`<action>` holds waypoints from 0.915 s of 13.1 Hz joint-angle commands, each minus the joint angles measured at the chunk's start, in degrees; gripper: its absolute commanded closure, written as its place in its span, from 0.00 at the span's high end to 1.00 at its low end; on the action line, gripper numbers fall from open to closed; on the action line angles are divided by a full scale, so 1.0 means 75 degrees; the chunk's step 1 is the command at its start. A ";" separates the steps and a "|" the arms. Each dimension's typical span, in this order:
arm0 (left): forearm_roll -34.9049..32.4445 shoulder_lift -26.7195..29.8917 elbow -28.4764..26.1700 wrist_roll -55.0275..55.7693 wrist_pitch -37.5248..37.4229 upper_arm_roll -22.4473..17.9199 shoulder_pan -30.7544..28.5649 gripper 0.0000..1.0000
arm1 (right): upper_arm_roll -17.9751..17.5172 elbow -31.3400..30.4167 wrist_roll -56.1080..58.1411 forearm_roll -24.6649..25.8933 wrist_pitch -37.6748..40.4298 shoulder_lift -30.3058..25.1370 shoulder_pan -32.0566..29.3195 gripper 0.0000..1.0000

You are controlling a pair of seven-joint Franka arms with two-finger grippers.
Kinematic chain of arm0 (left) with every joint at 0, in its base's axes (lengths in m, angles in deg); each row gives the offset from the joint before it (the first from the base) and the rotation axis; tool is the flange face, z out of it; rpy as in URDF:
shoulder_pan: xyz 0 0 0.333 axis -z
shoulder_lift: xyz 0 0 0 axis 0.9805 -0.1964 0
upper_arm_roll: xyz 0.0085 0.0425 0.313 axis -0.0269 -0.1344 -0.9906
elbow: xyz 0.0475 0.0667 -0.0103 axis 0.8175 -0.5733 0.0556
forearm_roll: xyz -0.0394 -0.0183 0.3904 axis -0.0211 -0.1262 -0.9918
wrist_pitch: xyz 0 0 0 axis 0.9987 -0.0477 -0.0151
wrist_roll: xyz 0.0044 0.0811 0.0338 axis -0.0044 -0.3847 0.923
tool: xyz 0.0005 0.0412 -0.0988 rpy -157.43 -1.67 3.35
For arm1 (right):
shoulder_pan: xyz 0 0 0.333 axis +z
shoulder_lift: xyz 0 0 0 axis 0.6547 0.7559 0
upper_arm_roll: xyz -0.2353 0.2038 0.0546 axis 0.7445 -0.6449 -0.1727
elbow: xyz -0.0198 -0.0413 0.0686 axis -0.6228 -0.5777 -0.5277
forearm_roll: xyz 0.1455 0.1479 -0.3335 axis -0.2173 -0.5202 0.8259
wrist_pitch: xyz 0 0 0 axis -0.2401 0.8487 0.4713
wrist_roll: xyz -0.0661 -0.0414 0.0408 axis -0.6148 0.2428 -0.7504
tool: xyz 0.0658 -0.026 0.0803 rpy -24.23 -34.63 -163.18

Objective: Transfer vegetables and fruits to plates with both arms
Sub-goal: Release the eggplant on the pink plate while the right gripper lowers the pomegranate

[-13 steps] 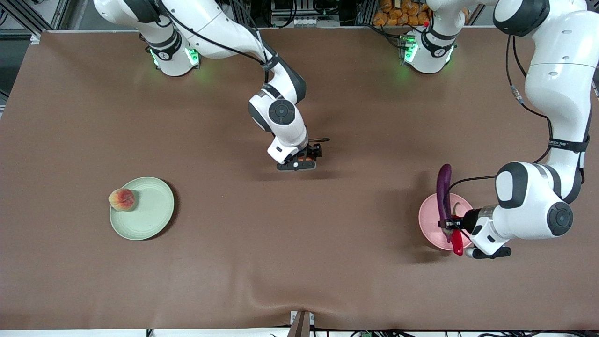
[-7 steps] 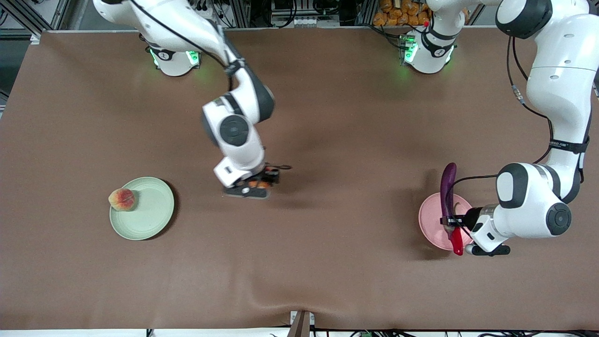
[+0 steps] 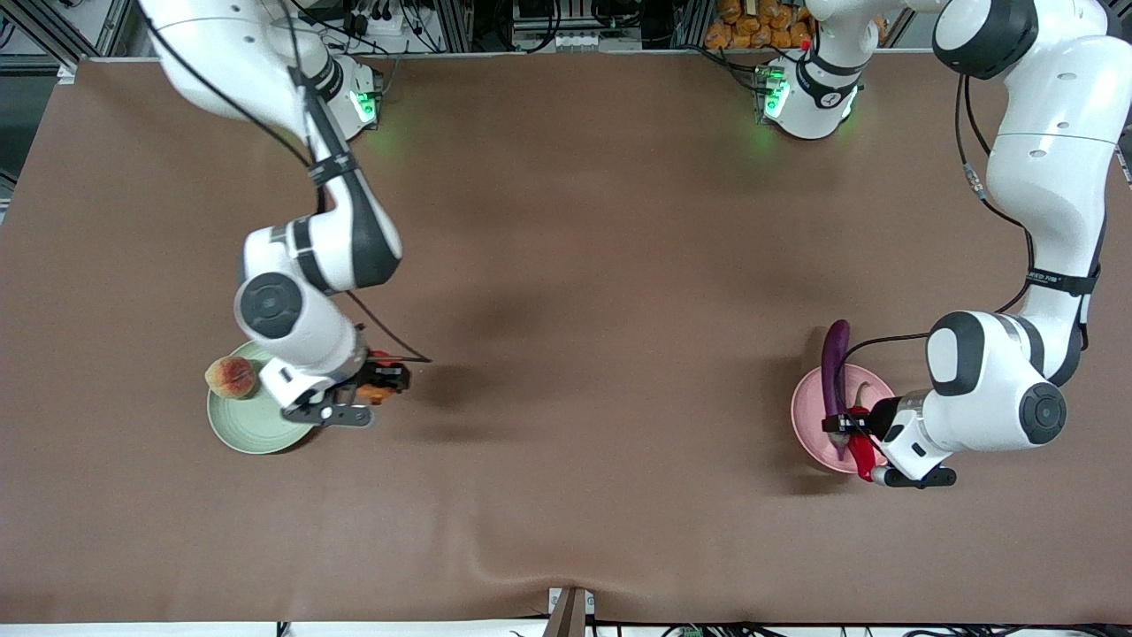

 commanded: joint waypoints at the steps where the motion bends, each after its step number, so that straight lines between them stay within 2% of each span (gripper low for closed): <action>1: -0.0100 0.0092 0.0050 0.0231 0.0034 0.0025 -0.0010 1.00 | -0.0144 -0.0235 0.2575 0.0095 0.0039 -0.0088 -0.0835 0.48; 4: -0.0228 0.0360 0.0202 0.0045 0.0022 0.0025 -0.0197 1.00 | -0.0168 -0.0271 0.4407 -0.0021 0.0040 0.0005 -0.1657 0.49; 6: -0.0323 0.0769 0.0179 -0.0120 -0.0012 0.0071 -0.0384 1.00 | -0.0179 -0.0306 0.4669 -0.0255 0.0063 0.0041 -0.1858 0.54; 7: -0.0323 0.1085 0.0167 -0.0236 -0.0071 0.0071 -0.0432 1.00 | -0.0179 -0.0318 0.4681 -0.0303 0.0075 0.0052 -0.1881 0.69; 8: -0.0323 0.1459 0.0144 -0.0249 -0.0199 0.0060 -0.0432 1.00 | -0.0179 -0.0318 0.4682 -0.0303 0.0075 0.0041 -0.1893 0.93; 9: -0.0323 0.1800 0.0144 -0.0168 -0.0502 0.0036 -0.0432 1.00 | -0.0179 -0.0306 0.4658 -0.0315 0.0110 0.0041 -0.1940 1.00; 12: -0.0311 0.2936 0.0167 0.0287 -0.1357 0.0036 -0.0409 1.00 | -0.0168 -0.0189 0.4600 -0.0478 0.0426 -0.0111 -0.2232 1.00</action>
